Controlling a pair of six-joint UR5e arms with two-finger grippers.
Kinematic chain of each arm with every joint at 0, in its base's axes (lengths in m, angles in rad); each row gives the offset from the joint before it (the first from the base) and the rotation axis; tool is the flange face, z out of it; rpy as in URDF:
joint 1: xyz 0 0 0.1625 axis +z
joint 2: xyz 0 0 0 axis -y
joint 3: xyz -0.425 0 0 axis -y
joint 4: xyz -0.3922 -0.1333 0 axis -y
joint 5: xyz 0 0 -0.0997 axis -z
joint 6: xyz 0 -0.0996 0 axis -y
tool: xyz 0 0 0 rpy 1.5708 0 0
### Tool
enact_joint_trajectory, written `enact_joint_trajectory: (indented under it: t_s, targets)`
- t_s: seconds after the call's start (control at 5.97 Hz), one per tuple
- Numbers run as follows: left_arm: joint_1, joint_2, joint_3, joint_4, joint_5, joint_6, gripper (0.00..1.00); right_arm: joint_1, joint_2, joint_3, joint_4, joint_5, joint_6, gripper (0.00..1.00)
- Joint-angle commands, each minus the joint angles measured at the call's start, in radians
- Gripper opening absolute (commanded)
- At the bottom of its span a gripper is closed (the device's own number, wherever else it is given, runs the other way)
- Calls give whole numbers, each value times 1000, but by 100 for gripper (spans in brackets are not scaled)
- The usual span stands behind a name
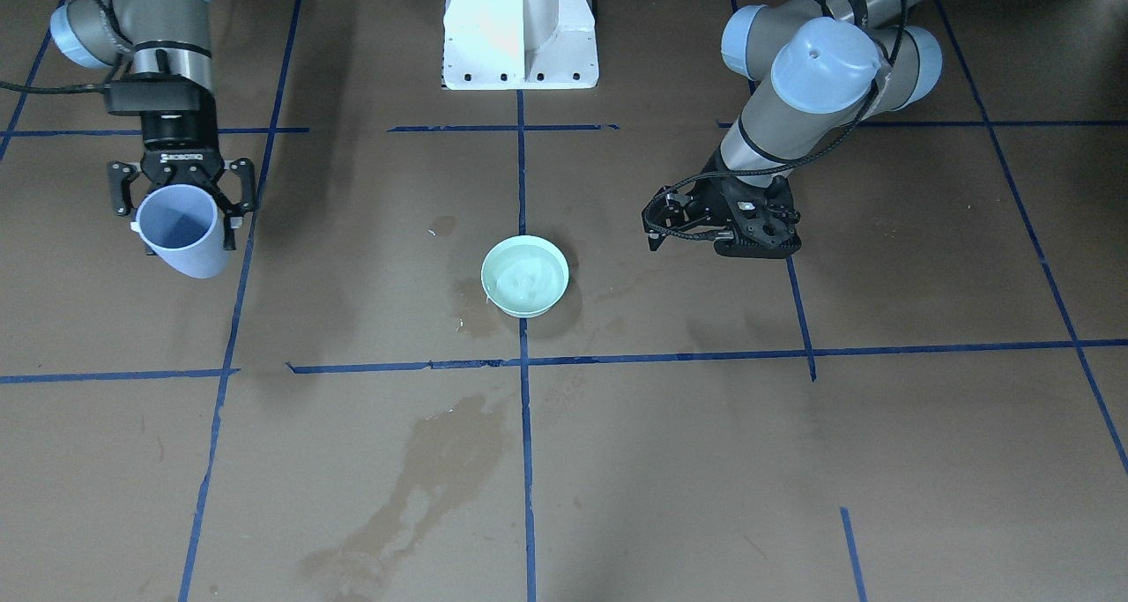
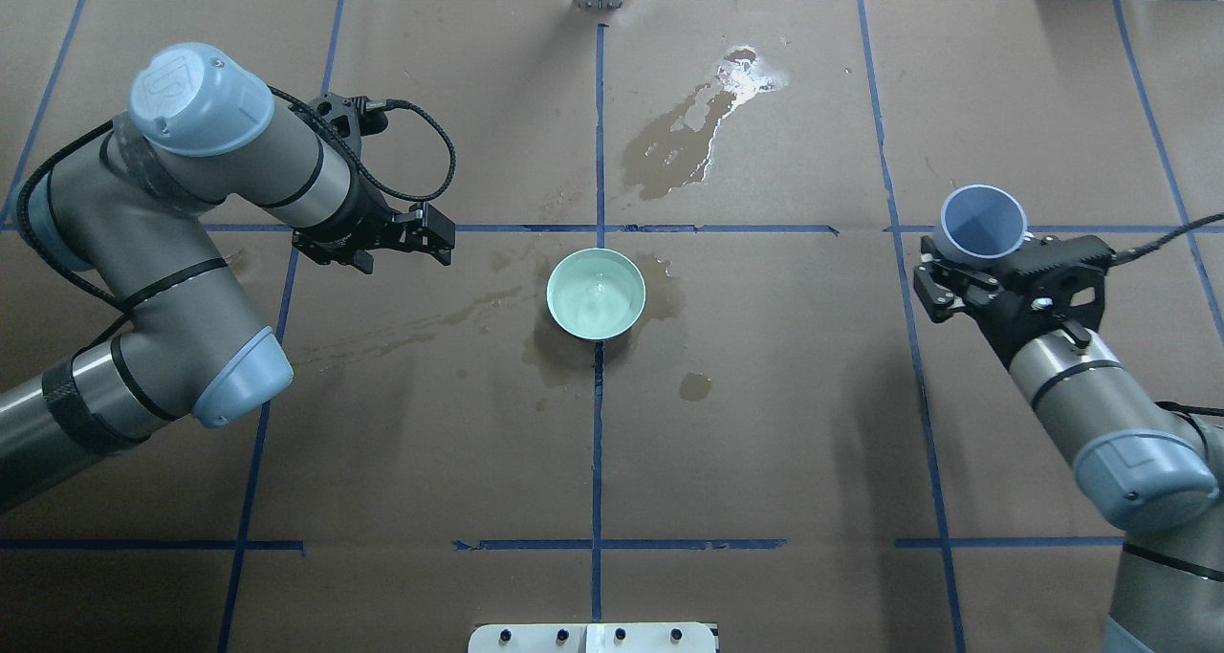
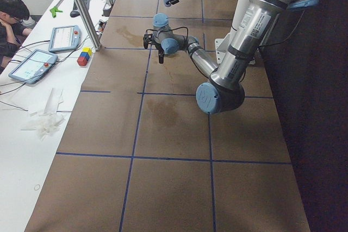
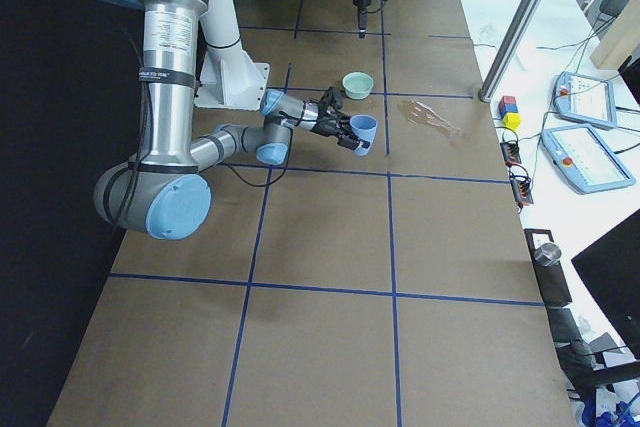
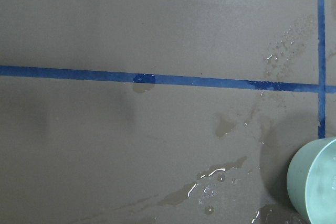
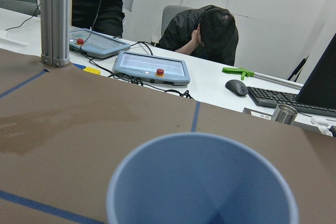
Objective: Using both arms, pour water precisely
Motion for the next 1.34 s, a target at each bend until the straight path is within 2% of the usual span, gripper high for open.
enact_joint_trajectory:
  t_s: [0.0,0.33,0.84,1.0,1.17]
  targets:
    - [0,1,0,0,0,0,100,24,-23,-192,237,32,-23,1]
    - [0,0,-6,2,0,0,100,42,-22,-355,438,53,-25,2]
    - [0,0,-6,3,0,-2,100,67,-45,-369,485,88,-14,4]
    - [0,0,-8,2,0,-5,100,67,-60,-374,509,96,-12,7]
    - [0,0,-6,2,0,-5,100,82,-62,-380,529,137,-12,9]
